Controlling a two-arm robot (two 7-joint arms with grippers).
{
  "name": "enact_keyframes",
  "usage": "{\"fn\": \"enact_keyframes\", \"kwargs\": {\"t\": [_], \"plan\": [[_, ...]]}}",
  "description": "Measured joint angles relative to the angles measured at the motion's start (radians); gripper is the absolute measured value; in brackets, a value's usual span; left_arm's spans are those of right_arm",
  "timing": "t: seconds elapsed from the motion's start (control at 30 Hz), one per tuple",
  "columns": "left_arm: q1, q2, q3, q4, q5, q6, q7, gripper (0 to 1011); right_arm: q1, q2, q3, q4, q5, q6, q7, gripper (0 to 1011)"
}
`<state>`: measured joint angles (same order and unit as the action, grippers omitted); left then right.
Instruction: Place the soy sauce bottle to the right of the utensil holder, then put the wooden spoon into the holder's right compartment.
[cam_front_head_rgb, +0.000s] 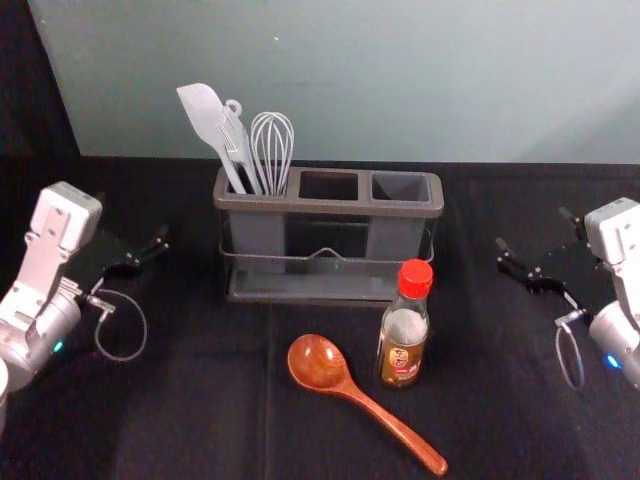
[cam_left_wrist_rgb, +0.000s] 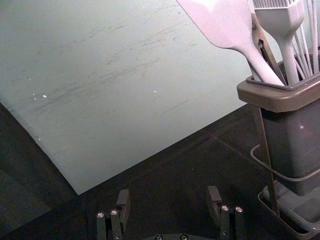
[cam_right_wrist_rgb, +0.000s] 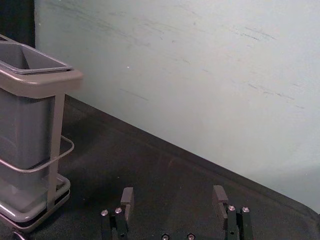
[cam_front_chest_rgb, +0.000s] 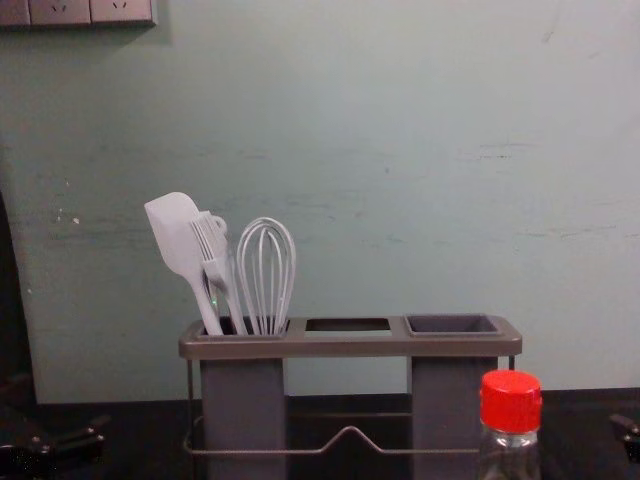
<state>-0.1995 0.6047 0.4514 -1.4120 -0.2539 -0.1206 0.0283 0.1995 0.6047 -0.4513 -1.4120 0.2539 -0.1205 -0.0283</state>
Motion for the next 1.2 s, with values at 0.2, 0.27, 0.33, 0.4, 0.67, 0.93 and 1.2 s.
{"fn": "enact_keyframes", "kwargs": {"t": [0.2, 0.27, 0.33, 0.4, 0.67, 0.93, 1.2], "plan": [[0.0, 0.0, 0.0, 0.0, 0.0, 0.0, 0.0, 1005, 0.0, 0.0, 0.0, 0.0, 0.0, 0.0, 0.0, 1003], [0.0, 0.0, 0.0, 0.0, 0.0, 0.0, 0.0, 1005, 0.0, 0.0, 0.0, 0.0, 0.0, 0.0, 0.0, 1003], [0.0, 0.0, 0.0, 0.0, 0.0, 0.0, 0.0, 1005, 0.0, 0.0, 0.0, 0.0, 0.0, 0.0, 0.0, 1003], [0.0, 0.0, 0.0, 0.0, 0.0, 0.0, 0.0, 1005, 0.0, 0.0, 0.0, 0.0, 0.0, 0.0, 0.0, 1003], [0.0, 0.0, 0.0, 0.0, 0.0, 0.0, 0.0, 1005, -0.024, 0.002, 0.028, -0.015, 0.018, -0.046, 0.029, 1003], [0.0, 0.0, 0.0, 0.0, 0.0, 0.0, 0.0, 1005, -0.1, 0.029, 0.087, -0.103, 0.09, -0.097, 0.094, 1003], [0.0, 0.0, 0.0, 0.0, 0.0, 0.0, 0.0, 1005, -0.205, 0.077, 0.154, -0.189, 0.239, -0.161, 0.236, 1003]]}}
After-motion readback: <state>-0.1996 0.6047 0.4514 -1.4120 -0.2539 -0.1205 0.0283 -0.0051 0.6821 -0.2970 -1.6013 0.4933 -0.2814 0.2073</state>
